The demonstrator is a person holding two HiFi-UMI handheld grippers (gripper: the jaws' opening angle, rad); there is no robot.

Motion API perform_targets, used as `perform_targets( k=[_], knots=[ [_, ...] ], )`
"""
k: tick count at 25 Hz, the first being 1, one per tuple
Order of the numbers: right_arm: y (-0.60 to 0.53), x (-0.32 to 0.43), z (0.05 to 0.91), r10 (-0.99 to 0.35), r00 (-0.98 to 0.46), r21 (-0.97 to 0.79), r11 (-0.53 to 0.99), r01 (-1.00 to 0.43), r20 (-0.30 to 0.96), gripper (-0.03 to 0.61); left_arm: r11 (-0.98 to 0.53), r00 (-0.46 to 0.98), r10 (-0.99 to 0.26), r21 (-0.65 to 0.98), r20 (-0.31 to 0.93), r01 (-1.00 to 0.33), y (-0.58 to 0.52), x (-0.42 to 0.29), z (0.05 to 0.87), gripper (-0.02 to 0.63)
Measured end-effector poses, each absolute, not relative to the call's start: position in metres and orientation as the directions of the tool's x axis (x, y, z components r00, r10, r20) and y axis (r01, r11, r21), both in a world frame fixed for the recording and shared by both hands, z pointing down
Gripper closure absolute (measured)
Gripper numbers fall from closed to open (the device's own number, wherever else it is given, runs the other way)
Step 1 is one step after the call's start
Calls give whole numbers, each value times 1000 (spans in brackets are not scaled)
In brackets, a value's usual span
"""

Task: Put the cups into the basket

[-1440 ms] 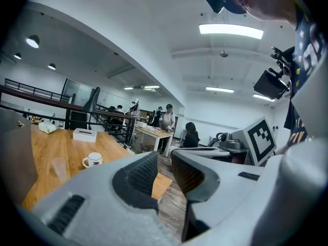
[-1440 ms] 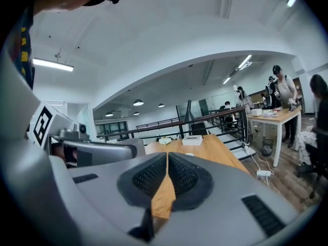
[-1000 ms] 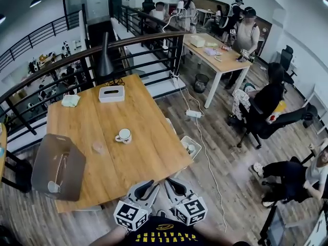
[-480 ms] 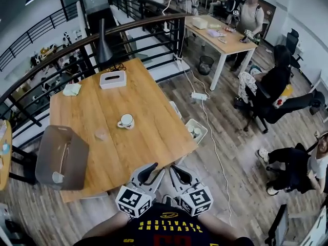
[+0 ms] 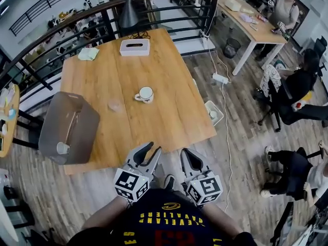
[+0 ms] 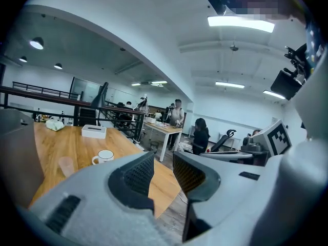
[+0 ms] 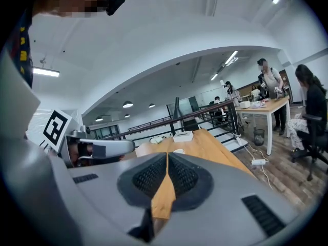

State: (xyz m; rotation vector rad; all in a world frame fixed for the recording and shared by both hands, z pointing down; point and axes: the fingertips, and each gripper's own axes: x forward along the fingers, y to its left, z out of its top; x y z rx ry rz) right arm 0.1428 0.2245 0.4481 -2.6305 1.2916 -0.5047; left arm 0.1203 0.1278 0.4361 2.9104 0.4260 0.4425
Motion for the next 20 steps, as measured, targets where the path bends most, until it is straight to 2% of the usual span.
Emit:
perform_targets(
  k=[6,13,17,20],
  knots=[
    [190,157,456,-805,534,-277,-592,-757,260,558,-964,928,239,189,285,190,69,135,453,511],
    [143,179,467,-814,478,-218,-558,-801,329,557,-962,917,265,142,299,232,8,170,474,511],
    [126,200,473,-794,480,-204,-575,-793,373,485,-957,898,288,136,332,256,-17,195,494,495],
    [116,215,477,-782,472,-157,-569,-807,407,449,-941,864,336,102,374,322,-22,215,508,473]
  ],
)
